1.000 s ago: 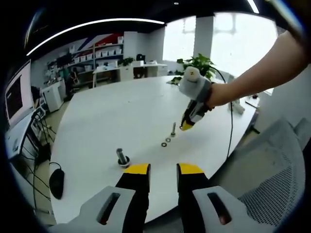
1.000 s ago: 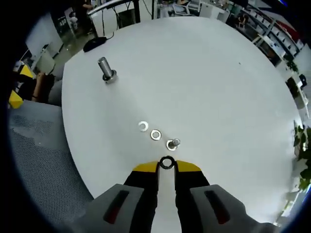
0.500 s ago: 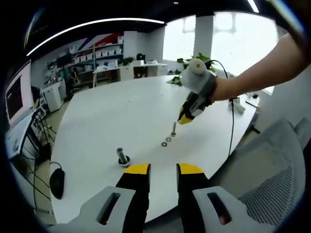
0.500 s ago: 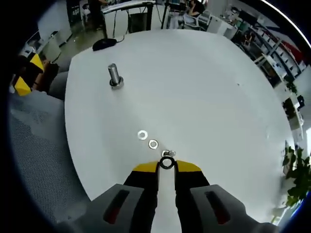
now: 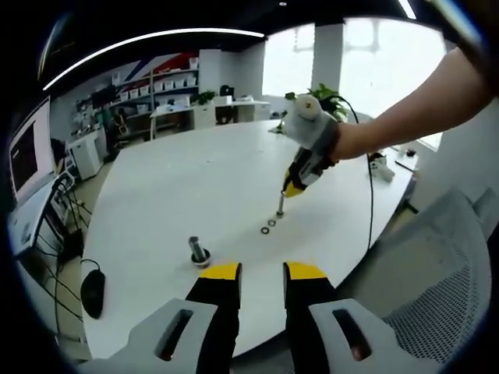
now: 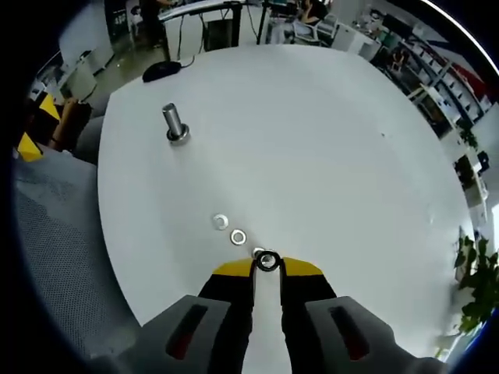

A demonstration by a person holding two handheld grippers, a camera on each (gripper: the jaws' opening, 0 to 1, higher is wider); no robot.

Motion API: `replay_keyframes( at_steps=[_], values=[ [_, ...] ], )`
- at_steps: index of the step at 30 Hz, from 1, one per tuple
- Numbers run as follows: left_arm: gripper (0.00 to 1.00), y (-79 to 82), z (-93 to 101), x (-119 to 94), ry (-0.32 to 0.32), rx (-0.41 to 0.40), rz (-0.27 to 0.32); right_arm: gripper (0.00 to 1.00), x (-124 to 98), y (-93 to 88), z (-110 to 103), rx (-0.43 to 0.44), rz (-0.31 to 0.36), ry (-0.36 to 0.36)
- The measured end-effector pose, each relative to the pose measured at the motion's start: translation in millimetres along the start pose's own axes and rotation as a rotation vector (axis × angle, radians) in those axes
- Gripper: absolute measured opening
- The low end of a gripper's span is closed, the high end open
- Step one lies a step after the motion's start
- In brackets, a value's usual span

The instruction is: Place the washer onto the threaded stud by aligning its center hole with the stud, sliding it down to the base, and recovering from edge contact or off-axis alignment until the washer reaches the visible bottom stop.

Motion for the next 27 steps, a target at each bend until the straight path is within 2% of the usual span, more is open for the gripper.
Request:
replay_keyframes(
  at_steps=[12,27],
  values=[
    [0.19,-0.3,0.4,0.9,-0.005,0.003,-0.004,0.14,9.4,-1.8,-0.3,0.001,-0.029,0.017],
    [0.19,-0.6,0.2,1.7,-0.006,0.002,-0.008,0.14,34.1,-12.3,-6.6,0.016,-0.086,0.038]
  ],
)
Point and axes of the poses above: the point that each gripper's makers call its tool centre point, and the gripper's own axes: x roughly forward along the fingers, z roughly to its right, y roughly out of its top, the point moved 4 cm from there along -x, roughly backward along the fingers, and after that the axes turned 7 degrees about -y, right-handed, at the moved point
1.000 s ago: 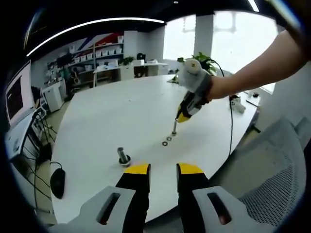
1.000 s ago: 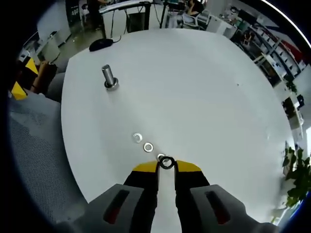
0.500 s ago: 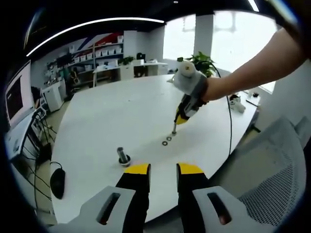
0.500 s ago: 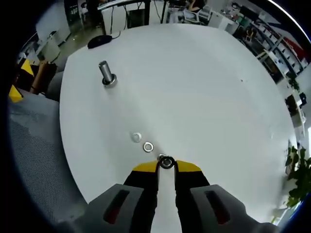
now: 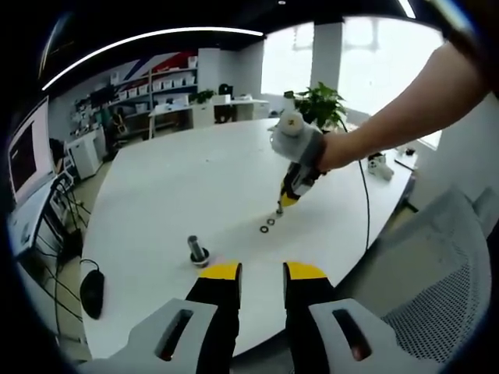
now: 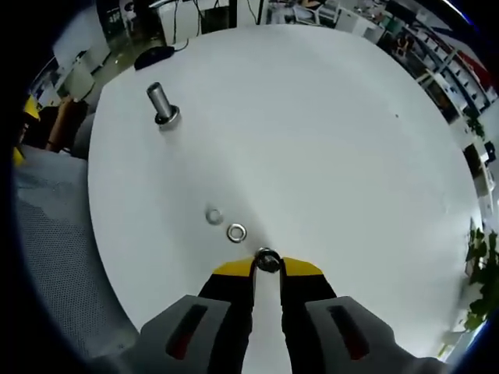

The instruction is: Place the washer onto the threaded stud by aligning its center hole with the stud, sliding it down to the base, and recovering from edge contact or off-axis alignment until the washer reaches the visible bottom stop.

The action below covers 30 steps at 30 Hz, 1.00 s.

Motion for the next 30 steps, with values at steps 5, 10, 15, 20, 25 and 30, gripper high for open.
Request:
replay_keyframes(
  at_steps=[5,10,15,20,25,30],
  values=[
    [0.19,-0.8,0.5,0.0,-0.001,0.002,-0.004,0.14,8.2,-3.5,2.0,0.005,-0.026,0.011],
    [0.19,-0.9,0.6,0.5,-0.003,0.001,-0.008,0.14,13.2,-6.1,3.1,0.018,-0.045,0.018],
    [0.19,-1.6,0.5,0.8,-0.004,0.000,-0.012,0.14,16.0,-9.2,1.7,0.033,-0.055,0.025],
    [0.19,-1.8,1.3,1.8,-0.009,0.002,-0.016,0.14,17.3,-9.4,3.1,0.049,-0.056,0.029],
    [0.19,-2.2,1.1,1.9,-0.011,0.000,-0.017,0.14,17.4,-10.1,4.8,0.064,-0.058,0.033],
    [0.19,-1.6,1.8,1.8,-0.016,0.001,-0.014,0.15,14.2,-12.7,5.2,0.057,-0.057,0.028]
  ],
)
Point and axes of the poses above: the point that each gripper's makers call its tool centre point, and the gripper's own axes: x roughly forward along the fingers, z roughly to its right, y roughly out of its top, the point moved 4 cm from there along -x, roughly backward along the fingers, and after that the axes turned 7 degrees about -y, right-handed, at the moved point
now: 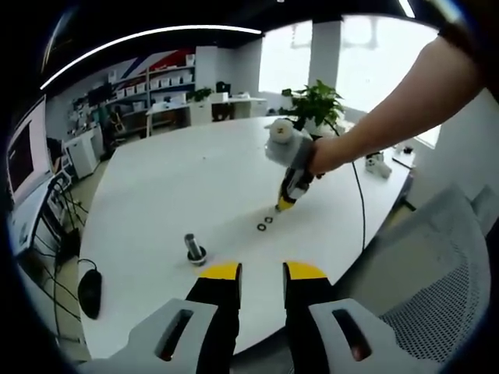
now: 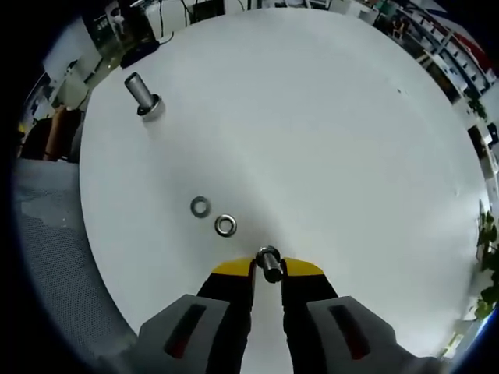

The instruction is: Place the washer onto the threaded stud by aligning its center hole with the stud, sliding it down to the base, and recovering from edge contact or off-axis alignment until the washer reaches the visible bottom stop.

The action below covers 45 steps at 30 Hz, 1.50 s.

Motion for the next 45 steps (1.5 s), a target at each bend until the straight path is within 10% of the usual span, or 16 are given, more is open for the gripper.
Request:
replay_keyframes(
  at_steps=[17,45],
  values=[
    [0.19,1.3,1.4,0.0,-0.009,0.002,0.007,0.16,-16.5,-20.4,-3.8,0.024,-0.001,-0.004],
    [0.19,0.3,-0.7,-0.9,0.000,-0.003,0.006,0.19,5.7,21.4,-54.1,-0.062,0.096,0.042]
  ],
)
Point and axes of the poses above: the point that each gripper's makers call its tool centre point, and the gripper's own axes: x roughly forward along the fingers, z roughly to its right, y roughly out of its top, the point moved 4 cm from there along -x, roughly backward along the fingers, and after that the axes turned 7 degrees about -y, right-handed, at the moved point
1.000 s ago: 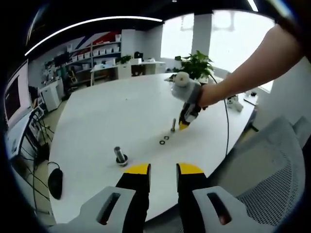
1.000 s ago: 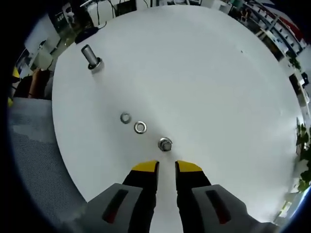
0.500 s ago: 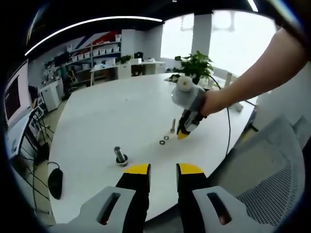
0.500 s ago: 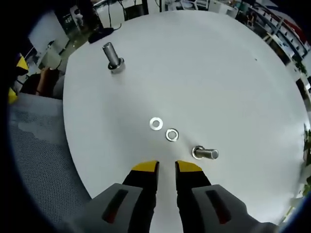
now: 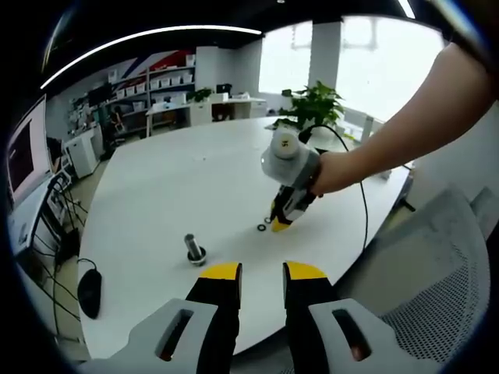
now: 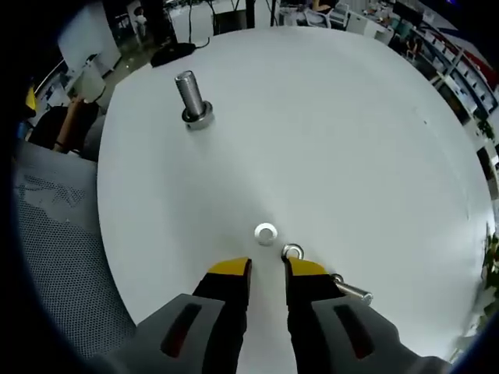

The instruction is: Place the washer onto the threaded stud by aligning its center hole with the stud, sliding it down to the base, and recovering from edge contact or off-axis alignment until the washer reaches the visible bottom stop.

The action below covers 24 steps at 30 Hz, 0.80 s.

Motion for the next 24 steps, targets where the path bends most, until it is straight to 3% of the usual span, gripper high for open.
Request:
replay_keyframes(
  at_steps=[6,11,24],
  values=[
    [0.19,-0.3,-0.4,-0.1,0.002,-0.001,-0.001,0.20,0.6,6.7,4.0,-0.008,0.024,-0.013],
    [0.19,-0.6,-1.2,0.1,0.005,-0.001,-0.004,0.20,3.2,2.6,2.9,-0.011,0.002,-0.002],
    [0.19,-1.5,-2.4,0.2,0.013,-0.005,-0.010,0.19,-1.3,-7.3,-3.3,0.043,0.018,0.024]
  ],
)
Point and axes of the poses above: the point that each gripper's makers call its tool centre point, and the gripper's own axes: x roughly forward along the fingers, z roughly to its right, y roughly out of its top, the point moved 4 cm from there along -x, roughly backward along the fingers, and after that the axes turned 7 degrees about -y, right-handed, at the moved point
